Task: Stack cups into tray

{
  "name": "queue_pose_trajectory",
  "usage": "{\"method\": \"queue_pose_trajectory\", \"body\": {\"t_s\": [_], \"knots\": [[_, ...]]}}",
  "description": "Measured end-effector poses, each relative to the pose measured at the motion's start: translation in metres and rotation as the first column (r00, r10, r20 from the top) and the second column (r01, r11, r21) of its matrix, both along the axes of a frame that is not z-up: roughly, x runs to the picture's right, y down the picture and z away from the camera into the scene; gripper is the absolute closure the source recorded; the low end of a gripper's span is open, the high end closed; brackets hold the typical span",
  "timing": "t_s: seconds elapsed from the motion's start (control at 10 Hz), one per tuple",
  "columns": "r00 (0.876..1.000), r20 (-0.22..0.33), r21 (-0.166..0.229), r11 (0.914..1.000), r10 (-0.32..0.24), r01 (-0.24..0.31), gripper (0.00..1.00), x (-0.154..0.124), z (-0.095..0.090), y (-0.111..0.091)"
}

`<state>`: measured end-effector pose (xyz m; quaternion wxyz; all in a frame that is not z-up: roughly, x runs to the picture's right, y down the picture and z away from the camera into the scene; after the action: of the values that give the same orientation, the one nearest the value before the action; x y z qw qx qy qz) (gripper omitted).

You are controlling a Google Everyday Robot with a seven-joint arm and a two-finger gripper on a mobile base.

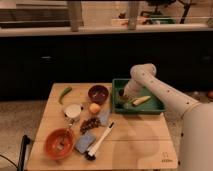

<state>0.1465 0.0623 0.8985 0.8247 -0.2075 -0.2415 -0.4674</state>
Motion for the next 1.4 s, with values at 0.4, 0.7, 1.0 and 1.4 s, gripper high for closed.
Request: {"method": "queue_pose_trajectory", "body": {"t_s": [0.4, 0.7, 1.0, 1.4], "knots": [[1.0, -0.007, -0.008, 0.9999, 0.012, -0.012, 0.75, 0.003, 0.003, 0.001], [1.0, -0.016, -0.014, 0.9997, 0.02, -0.021, 0.46, 0.006, 0.005, 0.002], [0.999, -0.026, -0.017, 0.9992, 0.035, -0.036, 0.26, 0.015, 0.006, 0.003], [0.999, -0.032, -0.024, 0.9988, 0.042, -0.042, 0.26, 0.024, 0.006, 0.003]]}}
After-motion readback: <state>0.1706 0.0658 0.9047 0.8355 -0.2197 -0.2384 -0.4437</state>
